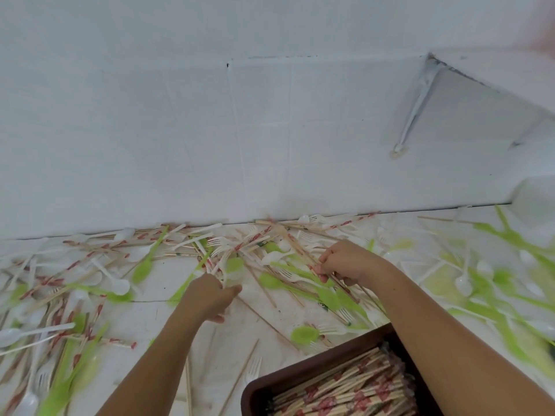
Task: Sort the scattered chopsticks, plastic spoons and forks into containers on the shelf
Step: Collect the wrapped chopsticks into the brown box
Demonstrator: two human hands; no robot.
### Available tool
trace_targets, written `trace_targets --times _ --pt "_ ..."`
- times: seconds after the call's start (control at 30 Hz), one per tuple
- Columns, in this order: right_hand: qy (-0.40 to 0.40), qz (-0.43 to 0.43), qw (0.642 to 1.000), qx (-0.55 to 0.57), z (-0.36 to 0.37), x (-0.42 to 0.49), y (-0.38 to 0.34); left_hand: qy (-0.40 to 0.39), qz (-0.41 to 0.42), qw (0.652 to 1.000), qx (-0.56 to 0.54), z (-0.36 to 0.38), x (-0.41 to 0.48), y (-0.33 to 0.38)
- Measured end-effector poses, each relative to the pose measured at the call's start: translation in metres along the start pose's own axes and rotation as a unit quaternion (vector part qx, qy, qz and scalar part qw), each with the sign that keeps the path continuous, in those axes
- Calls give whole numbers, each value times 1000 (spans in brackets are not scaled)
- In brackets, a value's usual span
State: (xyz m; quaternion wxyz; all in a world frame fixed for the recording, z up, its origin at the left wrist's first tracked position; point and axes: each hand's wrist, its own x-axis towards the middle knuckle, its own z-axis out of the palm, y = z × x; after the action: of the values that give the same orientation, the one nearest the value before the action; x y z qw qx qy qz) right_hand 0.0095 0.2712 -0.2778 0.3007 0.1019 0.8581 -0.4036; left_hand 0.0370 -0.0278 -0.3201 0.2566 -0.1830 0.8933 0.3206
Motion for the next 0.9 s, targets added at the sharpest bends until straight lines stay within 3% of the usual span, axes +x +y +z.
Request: trace_targets --times 0.07,0.1,0.17,0.23,0.27,0.3,0.37,0.4,0.47,0.57,0.67,0.77,0.9 --pt "22 -18 999 30 0 3 -4 75 11 970 231 -15 -12 9" --pt "21 -30 998 51 1 2 -7 118 26 950 288 -21 -20 17" --pt "-7 -57 995 83 5 1 -15 157 89 950 254 -27 -26 37" --pt "-52 -79 991 91 12 -2 -24 96 151 983 26 -25 -23 56" --pt "-74 -89 989 89 17 -2 -28 34 159 976 -143 -23 -21 68" --pt "-95 -99 987 82 23 -2 -32 -34 146 940 -305 -19 -17 78" --pt "-134 -105 983 73 35 -1 -38 -136 110 826 -535 -11 -8 91" --pt "-149 -105 980 74 39 0 -40 -154 103 784 -592 -8 -6 95" --pt "-158 -102 978 93 45 0 -40 -141 117 753 -632 -5 -6 96" --pt "-94 -93 969 206 41 3 -41 -48 149 762 -628 -8 0 85" --pt "-47 -85 926 365 37 7 -49 -18 168 818 -549 -10 0 74" --pt "-22 -105 939 326 49 1 -73 -46 205 866 -454 -3 -4 72" --pt "13 -135 956 258 63 9 -94 -121 256 877 -388 -8 -2 61"
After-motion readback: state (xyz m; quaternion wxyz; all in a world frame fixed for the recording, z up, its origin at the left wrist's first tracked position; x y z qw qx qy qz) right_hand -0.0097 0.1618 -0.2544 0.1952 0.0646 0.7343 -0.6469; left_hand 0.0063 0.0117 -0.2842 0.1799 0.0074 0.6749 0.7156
